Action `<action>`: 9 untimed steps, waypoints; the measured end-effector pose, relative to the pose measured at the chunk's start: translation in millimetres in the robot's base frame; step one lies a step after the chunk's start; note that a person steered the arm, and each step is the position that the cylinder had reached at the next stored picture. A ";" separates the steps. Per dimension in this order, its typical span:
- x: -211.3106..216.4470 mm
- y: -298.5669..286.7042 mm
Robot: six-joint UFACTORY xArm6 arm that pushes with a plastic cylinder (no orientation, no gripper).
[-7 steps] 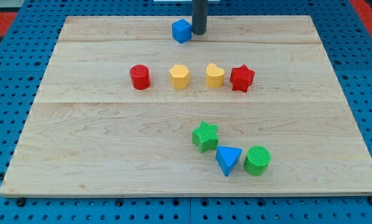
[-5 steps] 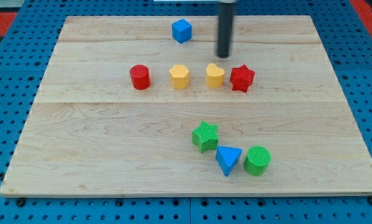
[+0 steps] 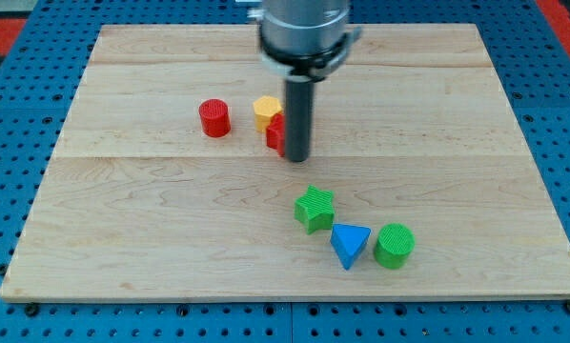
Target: Place the red star at the bottom right of the hexagon
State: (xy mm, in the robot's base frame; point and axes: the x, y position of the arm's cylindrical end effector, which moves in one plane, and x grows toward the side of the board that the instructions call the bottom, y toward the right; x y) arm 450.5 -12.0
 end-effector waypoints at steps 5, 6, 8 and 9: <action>-42.7 -53.3; -41.6 -37.5; -21.5 15.5; -41.4 -16.0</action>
